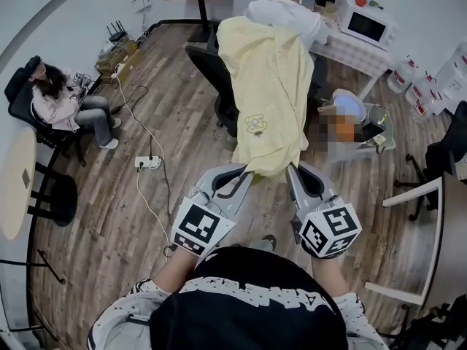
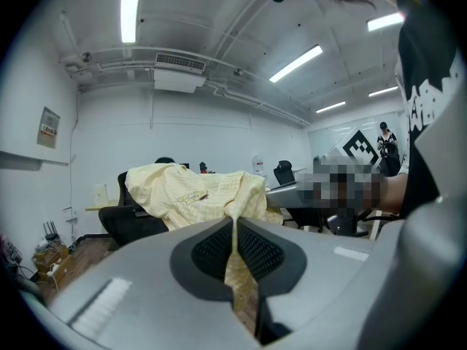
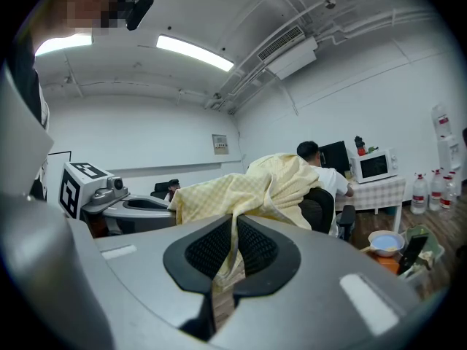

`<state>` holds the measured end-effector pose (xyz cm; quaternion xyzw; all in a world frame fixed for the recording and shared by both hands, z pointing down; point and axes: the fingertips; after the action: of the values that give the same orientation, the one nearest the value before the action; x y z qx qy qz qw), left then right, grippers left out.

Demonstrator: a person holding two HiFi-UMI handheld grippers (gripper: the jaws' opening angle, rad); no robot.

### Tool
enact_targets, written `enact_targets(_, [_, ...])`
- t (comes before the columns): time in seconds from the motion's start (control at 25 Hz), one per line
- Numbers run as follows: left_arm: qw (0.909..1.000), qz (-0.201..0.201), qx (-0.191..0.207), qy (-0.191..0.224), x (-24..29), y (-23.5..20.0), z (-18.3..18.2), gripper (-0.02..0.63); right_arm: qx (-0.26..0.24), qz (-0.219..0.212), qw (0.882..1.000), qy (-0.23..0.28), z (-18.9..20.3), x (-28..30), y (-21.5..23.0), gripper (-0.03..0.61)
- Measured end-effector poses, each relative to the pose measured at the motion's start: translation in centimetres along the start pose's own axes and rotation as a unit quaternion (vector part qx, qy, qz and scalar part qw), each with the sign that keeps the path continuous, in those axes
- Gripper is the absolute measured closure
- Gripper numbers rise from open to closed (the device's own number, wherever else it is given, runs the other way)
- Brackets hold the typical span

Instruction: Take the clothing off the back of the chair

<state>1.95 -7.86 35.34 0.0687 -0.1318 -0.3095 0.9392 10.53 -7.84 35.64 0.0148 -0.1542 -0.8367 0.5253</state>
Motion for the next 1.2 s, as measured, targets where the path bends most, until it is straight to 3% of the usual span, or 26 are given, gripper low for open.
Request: enact_targets(1.2, [0.9999, 0.016, 0.004, 0.004, -5.5, 0.2, 1.9, 0.601, -0.004, 0.011, 1.0, -0.008, 2.8, -0.7, -5.6, 0.548])
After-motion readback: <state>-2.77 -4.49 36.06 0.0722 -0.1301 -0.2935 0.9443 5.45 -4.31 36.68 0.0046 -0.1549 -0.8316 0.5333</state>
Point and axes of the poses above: the fingertips, and each gripper's own axes: x forward along the fingers, y to its right, z out of its underside, and after that the axes turned 5 degrees about x, right-handed
